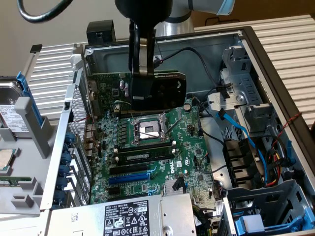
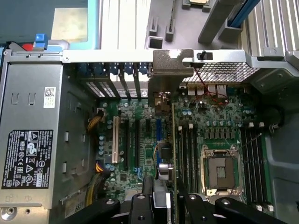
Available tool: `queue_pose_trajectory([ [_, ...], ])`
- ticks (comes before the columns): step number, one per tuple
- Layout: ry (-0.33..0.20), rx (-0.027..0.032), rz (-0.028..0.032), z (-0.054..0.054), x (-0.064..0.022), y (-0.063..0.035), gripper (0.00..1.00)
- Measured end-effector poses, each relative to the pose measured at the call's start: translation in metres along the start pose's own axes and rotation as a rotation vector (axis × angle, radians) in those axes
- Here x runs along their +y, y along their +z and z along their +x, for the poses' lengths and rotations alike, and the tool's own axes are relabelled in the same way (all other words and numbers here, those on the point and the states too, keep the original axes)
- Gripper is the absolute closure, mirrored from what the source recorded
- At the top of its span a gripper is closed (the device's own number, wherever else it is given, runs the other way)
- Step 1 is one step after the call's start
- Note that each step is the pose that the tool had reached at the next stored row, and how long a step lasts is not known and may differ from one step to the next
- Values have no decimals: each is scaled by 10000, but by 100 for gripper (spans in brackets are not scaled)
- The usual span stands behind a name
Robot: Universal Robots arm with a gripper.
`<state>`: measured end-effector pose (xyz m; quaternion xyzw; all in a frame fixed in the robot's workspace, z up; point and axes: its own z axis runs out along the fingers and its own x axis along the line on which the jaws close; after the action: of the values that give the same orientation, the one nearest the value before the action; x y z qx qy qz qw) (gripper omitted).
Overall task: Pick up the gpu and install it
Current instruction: 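Insert the gpu into the slot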
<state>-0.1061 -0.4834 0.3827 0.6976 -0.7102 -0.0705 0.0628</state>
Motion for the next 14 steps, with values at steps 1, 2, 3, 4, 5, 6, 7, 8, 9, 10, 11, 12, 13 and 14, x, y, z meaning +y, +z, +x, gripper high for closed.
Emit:
queue_pose_trajectory([
  [1,0,-2,1,0,0,3,71],
  [2,1,-5,19,0,0,10,71],
  [3,-1,-5,75,1,4,18,71],
  [4,-2,-6,148,1,10,26,71],
  [5,-7,-9,224,1,17,33,71],
  [6,-19,-11,300,1,23,40,71],
  [7,-33,-12,372,1,31,48,71],
  [8,-43,-16,428,1,38,58,71],
  [9,-51,-16,466,2,48,70,71],
  [10,-63,-15,496,2,60,84,71],
  [11,-74,-14,516,3,79,103,71],
  [12,-82,-13,526,3,99,122,71],
  [13,-91,-12,534,4,119,144,71],
  [14,-98,-12,540,4,139,165,71],
])
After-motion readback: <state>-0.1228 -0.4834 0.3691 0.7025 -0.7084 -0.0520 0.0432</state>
